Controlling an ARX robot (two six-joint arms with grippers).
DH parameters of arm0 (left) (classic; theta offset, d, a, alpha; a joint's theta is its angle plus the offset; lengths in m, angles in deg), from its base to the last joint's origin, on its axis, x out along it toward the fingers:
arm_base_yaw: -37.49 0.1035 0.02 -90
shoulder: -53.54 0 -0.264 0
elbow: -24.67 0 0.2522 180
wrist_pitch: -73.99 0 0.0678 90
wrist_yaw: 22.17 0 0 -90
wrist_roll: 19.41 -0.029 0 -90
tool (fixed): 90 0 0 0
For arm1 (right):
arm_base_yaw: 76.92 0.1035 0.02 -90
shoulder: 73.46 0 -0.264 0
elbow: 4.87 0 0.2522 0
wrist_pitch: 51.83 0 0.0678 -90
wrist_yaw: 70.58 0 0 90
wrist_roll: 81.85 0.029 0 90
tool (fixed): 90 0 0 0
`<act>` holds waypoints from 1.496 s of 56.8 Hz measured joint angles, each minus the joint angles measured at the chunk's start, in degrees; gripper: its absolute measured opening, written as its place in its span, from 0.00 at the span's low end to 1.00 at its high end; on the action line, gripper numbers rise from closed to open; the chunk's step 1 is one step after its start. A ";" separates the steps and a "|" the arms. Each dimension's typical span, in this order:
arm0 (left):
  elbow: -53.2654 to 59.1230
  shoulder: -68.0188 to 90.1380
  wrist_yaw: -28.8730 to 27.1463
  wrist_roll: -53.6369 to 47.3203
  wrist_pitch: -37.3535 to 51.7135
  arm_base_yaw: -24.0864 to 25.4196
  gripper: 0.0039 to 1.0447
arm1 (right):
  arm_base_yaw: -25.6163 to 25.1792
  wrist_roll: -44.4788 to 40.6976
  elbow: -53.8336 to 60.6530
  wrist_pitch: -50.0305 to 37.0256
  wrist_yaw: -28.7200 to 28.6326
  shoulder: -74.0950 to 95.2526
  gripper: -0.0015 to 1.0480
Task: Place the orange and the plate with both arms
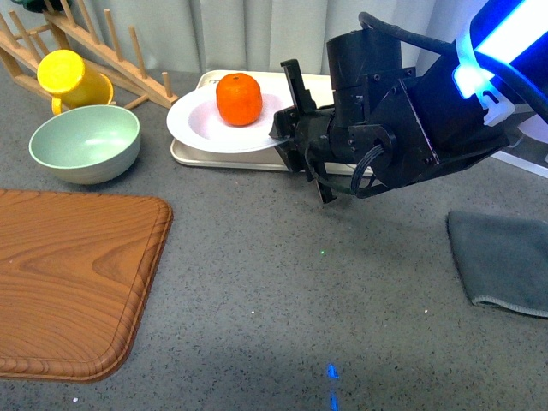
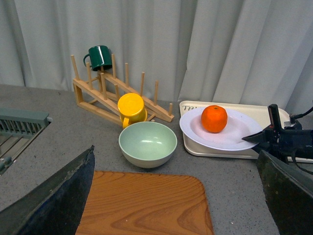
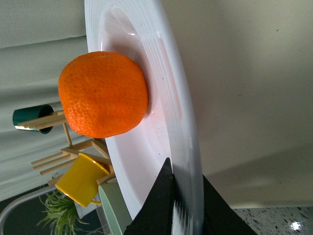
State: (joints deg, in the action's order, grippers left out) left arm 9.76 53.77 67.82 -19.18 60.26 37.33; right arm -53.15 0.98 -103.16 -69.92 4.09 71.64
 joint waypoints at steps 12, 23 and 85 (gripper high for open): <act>0.00 0.00 0.00 0.00 0.00 0.02 0.94 | -0.66 -2.47 3.58 -0.90 -1.92 -1.70 0.40; 0.00 0.00 0.00 0.00 0.00 0.02 0.94 | -2.25 -11.93 12.41 -1.90 0.17 -9.18 0.68; 0.00 0.00 0.00 0.00 0.00 0.02 0.94 | -19.80 -86.25 77.24 20.13 7.91 -113.44 0.91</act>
State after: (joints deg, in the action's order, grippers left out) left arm 9.76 53.77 67.82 -19.18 60.26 37.35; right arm -72.95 -85.27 -25.92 -49.79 12.00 -41.80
